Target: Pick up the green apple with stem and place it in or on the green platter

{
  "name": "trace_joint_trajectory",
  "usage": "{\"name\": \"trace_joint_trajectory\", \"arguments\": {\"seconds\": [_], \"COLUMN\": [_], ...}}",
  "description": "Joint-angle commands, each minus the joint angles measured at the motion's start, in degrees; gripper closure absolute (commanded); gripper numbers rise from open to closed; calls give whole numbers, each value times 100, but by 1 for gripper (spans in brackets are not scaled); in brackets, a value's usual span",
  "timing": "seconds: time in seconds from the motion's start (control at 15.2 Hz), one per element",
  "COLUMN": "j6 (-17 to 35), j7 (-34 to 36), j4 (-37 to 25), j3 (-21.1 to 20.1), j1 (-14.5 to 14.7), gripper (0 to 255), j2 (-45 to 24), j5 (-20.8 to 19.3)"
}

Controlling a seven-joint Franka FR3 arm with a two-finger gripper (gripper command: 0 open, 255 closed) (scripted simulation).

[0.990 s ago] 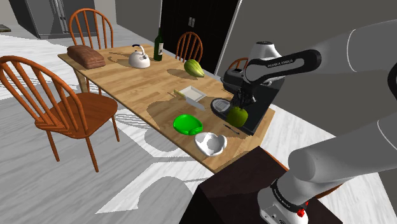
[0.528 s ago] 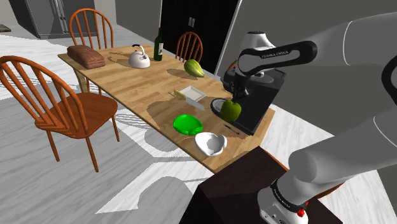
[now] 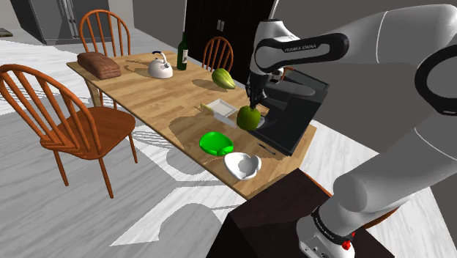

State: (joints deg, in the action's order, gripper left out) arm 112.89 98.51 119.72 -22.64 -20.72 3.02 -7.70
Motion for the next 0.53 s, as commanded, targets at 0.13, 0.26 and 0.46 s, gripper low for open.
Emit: {"name": "trace_joint_trajectory", "arguments": {"seconds": [0.13,0.26,0.46], "j6": [-443,-683,-921], "j7": [530,772,1054], "j4": [-975,-1493,-2093], "j3": [-250,-345,-426], "j1": [232,378,586], "gripper": [255,255,255], "j2": [-668,-1020,-1478], "j5": [-223,-356,-540]}}
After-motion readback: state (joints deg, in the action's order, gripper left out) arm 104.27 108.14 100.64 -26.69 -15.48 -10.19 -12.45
